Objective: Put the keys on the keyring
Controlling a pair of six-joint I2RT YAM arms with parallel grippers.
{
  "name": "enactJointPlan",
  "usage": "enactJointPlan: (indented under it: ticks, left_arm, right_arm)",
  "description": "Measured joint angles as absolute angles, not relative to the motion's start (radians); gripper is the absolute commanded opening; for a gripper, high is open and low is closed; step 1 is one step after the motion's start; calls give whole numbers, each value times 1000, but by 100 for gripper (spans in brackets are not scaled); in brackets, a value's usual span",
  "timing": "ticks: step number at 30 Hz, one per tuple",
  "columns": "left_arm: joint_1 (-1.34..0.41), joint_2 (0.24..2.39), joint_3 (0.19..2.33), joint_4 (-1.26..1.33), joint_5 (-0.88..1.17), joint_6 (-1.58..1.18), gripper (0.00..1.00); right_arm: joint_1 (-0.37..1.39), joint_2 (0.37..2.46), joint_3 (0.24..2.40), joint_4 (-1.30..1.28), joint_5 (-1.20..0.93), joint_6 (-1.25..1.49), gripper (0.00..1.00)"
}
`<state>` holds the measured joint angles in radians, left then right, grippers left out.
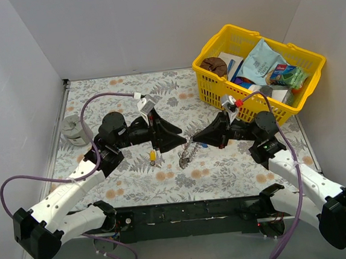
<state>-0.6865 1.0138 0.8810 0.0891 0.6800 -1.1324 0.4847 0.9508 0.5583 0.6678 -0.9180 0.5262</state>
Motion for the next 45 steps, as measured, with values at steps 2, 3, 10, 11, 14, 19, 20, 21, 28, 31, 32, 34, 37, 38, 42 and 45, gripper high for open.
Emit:
enactJointPlan:
  ticks: [2,3,10,11,14,19,20,21,28,31,32,34,37,38,42,45]
  left_arm:
    - [-686,1023,881,115,707,-1143,48]
    - [-686,1030,881,126,720,-1143,45]
    - [-683,1072,878,175,790,-1155,33]
    - [-683,1072,878,181,794,-1156,33]
    - [-683,1072,878,196,797,-1157,31]
    - [-682,1071,878,195,796,-1148,16]
    - [-682,1071,878,193,795,-1144,13]
    - [-682,1072,878,190,793,-1139,13]
    - [-682,1068,868,159,739,-1103,5]
    - [-682,1068,868,137,736,-1097,2]
    - [-682,1068,868,133,736,-1097,1]
    - [-682,1068,868,126,736,-1097,0]
    - [-682,1067,868,112,729,-1096,0]
    - [-682,1066,868,105,723,-1095,0]
    - [-682,1041,868,71,675,-1082,0]
    - [-682,1017,868,45,645,-1069,0]
  right_arm:
    - [485,950,558,693,-919,546,1]
    - [485,951,558,702,-921,554,1]
    - [485,951,558,768,-979,604,1]
    - [485,951,558,782,-993,609,1]
    - [485,954,558,825,-1039,633,1]
    - [485,966,558,885,-1110,665,1]
    - [485,967,558,895,-1119,675,1]
    - [485,968,558,907,-1126,683,1]
    - [485,971,558,961,-1131,722,1]
    - [485,976,558,962,-1119,730,1]
    - [485,978,558,960,-1113,730,1]
    - [485,981,558,945,-1100,724,1]
    - [485,983,558,911,-1081,710,1]
    - [485,983,558,897,-1072,701,1]
    - [485,981,559,828,-1030,659,1]
    - [485,980,559,798,-1005,642,1]
